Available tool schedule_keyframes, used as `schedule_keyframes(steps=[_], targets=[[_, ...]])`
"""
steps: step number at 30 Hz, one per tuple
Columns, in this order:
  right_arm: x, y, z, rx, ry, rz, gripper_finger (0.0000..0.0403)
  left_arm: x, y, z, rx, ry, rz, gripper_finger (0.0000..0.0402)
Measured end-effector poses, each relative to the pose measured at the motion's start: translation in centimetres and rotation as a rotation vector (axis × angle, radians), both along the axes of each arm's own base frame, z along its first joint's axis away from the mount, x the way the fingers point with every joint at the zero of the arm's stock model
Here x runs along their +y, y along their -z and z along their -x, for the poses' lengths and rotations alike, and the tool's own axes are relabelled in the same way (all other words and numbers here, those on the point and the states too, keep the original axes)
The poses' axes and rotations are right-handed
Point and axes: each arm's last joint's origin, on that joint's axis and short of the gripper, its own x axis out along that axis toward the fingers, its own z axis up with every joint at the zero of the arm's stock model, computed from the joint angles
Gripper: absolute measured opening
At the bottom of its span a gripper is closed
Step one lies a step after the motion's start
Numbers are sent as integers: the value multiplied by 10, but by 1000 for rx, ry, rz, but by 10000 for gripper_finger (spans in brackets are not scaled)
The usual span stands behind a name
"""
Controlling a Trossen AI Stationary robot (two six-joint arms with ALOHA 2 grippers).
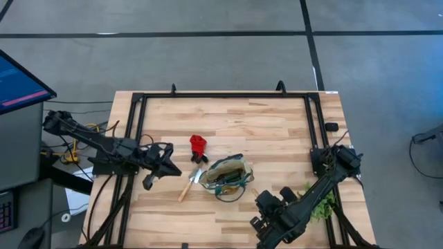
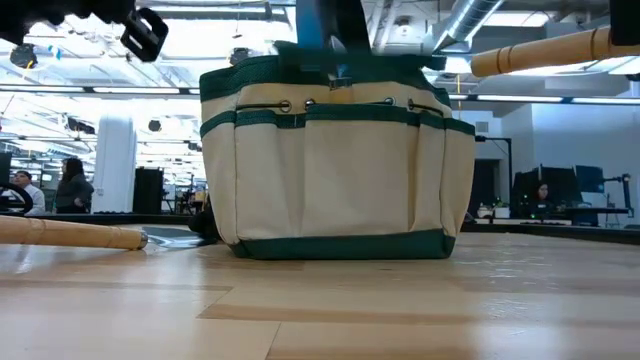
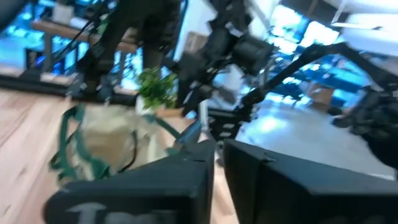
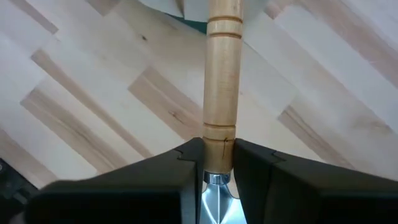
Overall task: Pick & Place Garden tools in Gardening bag
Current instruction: Put the bottom trowel into the gardening bag
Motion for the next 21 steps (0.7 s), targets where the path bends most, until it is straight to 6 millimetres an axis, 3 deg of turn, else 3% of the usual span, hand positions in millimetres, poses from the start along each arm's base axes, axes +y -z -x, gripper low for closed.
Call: schedule_keyframes(steps=[6,11,16,21], targets=[[-6,-1,3,50,-3,48,51,-1,-6,-1,-64,10,37,87],[-20,-2,-5,115,-72,102,51,-2,-5,-12,-8,-60,176,127],[-36,-4,-17,129,-162,192,51,-10,-3,-31,66,-67,172,145],[-41,-28,-25,69,-236,297,51,-17,-11,-48,83,-37,166,150]])
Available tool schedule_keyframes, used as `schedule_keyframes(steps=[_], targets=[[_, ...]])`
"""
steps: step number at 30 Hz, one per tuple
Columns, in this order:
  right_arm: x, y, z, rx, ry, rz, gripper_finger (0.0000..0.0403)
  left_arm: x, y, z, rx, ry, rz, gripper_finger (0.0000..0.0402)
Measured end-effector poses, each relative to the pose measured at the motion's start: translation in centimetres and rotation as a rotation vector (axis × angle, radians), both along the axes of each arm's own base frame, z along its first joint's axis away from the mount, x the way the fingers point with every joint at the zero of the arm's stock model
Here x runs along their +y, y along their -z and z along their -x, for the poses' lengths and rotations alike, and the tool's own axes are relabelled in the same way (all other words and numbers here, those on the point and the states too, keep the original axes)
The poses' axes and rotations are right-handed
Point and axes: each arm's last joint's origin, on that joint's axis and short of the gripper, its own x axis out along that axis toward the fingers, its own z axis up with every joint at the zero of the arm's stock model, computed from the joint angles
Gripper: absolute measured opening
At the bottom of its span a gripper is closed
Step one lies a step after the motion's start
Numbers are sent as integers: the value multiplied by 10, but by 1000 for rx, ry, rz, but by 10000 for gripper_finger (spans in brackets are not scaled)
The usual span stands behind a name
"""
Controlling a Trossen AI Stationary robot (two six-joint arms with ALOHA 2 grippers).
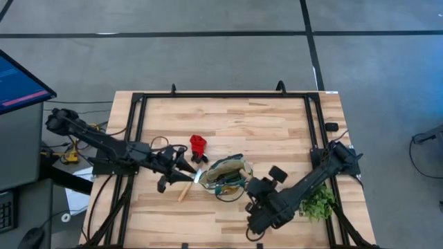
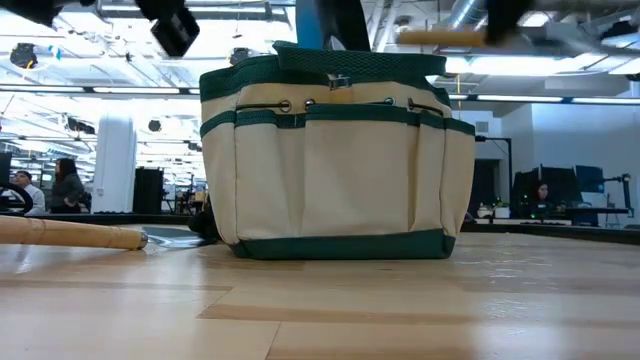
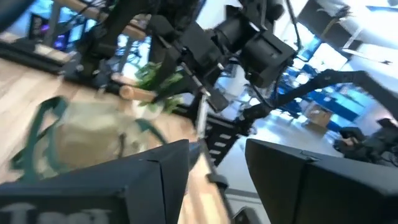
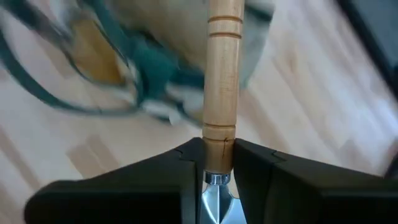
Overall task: Pick & Place Garden tools in Gardening bag
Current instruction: Put the bottom trowel into the gardening bag
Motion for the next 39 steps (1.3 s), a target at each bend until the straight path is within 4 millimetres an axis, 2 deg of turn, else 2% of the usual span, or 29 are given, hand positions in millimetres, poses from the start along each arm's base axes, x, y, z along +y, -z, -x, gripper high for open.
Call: schedule_keyframes(steps=[6,11,20,27,32,39], targets=[[-1,-35,-10,-73,-171,88,51,-4,-21,-11,-64,9,-21,151],[-10,-46,-18,-90,-248,216,51,1,-23,-22,-56,-38,-37,165],[-36,-50,-34,114,-431,394,51,23,-27,-48,-40,-134,-10,205],[-55,-50,-43,204,-469,436,51,37,-19,-77,35,-119,30,210],[-59,-50,-47,188,-456,429,51,40,-17,-80,44,-93,27,207],[-59,-49,-50,168,-455,399,51,49,-17,-82,37,-175,17,205]])
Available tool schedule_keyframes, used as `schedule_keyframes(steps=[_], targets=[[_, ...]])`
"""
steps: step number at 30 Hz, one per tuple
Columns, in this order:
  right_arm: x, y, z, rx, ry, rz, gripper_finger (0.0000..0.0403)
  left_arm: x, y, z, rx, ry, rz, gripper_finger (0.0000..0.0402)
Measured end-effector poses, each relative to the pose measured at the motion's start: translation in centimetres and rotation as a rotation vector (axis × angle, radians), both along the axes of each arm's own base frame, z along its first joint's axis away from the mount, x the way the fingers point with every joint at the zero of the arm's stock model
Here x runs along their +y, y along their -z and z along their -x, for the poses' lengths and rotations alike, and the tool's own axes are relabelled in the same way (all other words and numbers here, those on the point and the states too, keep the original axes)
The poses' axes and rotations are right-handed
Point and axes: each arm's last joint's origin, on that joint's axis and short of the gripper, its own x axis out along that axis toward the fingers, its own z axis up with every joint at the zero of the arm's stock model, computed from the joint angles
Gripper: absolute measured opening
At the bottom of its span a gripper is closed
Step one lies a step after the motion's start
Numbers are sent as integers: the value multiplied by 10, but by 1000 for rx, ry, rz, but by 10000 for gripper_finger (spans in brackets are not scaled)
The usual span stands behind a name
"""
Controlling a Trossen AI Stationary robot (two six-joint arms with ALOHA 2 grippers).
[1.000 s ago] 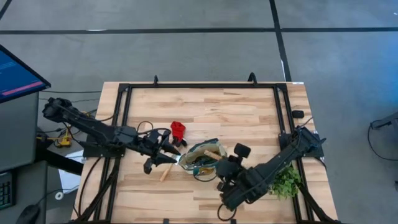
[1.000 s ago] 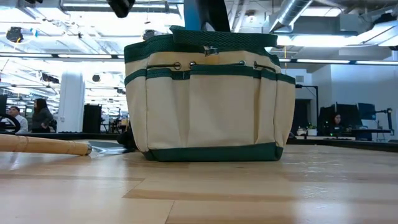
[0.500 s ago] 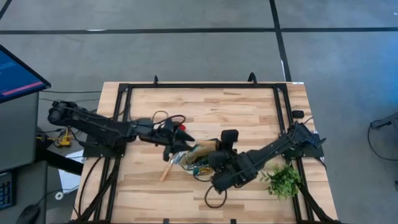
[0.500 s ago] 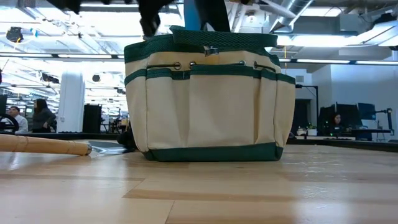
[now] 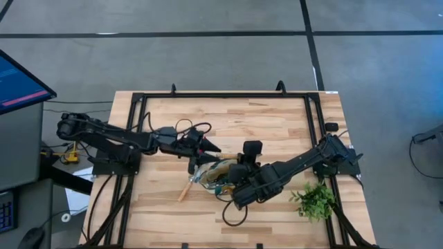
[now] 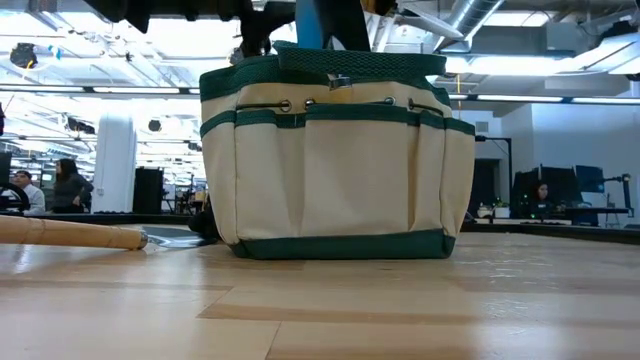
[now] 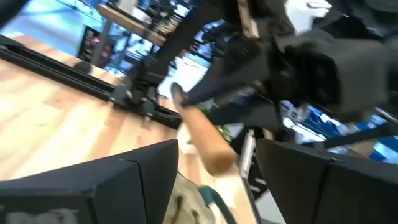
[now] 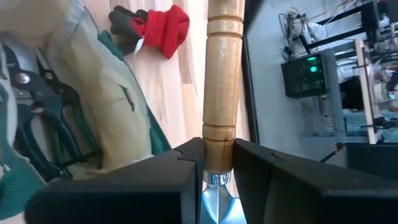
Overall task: Pick & Place Garden tools in Gardening bag
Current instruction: Put the bottom trowel into the gardening bag
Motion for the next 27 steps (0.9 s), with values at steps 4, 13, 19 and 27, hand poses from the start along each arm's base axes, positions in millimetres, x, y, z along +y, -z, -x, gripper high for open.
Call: schedule_keyframes(steps=[4,13,19,27], targets=[[1,0,-2,-22,5,-17,51,1,5,-5,3,-36,-3,202],[-2,1,-4,-10,10,-70,51,-1,10,-13,-34,-56,-2,202],[-5,1,-6,-11,21,-69,51,-1,11,-13,-33,-56,-2,185],[-16,1,-12,-47,70,-90,51,-1,9,-12,-47,-106,-2,148]])
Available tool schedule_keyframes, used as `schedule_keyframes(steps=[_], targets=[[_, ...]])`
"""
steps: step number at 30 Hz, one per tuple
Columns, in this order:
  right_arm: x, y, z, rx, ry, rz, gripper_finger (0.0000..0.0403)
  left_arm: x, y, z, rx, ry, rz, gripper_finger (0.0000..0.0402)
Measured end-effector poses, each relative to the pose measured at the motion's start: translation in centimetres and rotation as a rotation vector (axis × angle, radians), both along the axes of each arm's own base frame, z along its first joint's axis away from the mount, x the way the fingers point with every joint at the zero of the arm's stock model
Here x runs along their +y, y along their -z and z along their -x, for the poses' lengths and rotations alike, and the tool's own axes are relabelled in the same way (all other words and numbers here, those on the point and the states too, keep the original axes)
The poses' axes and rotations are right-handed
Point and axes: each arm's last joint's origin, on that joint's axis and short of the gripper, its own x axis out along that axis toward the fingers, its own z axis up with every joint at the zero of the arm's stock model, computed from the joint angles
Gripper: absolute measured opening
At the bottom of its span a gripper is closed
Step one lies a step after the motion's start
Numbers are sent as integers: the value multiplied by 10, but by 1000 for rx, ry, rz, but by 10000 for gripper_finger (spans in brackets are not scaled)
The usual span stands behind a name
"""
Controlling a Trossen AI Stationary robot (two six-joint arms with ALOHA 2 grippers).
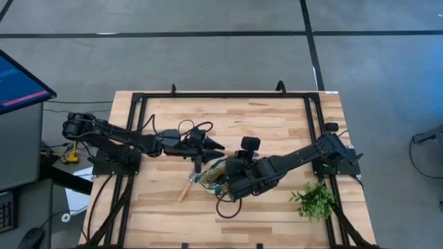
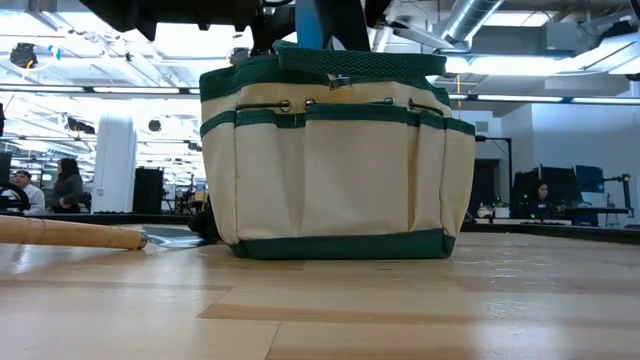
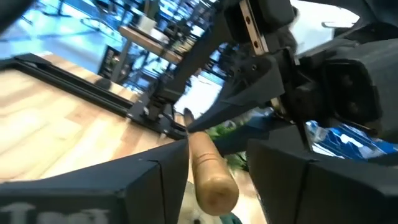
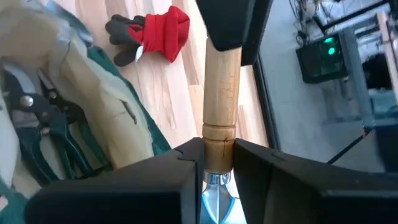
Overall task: Pick & Place Garden tools in Gardening bag
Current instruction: Put the bottom trowel into the gardening bag
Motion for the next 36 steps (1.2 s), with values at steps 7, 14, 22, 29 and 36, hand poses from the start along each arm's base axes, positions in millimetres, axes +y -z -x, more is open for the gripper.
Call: schedule_keyframes(steps=[7,14,22,29,36], targets=[[-9,0,-4,-48,77,-33,51,-3,-6,1,-54,-128,-69,119],[-13,0,-5,-76,106,-44,50,-3,-7,1,-70,-138,-91,101],[-14,-1,-8,-133,136,-41,50,-2,-8,1,-74,-151,-90,99],[-15,-2,-9,-172,153,-21,50,-2,-8,1,-73,-156,-90,99],[-15,-3,-11,-194,156,-14,50,-2,-7,1,-70,-155,-115,99]])
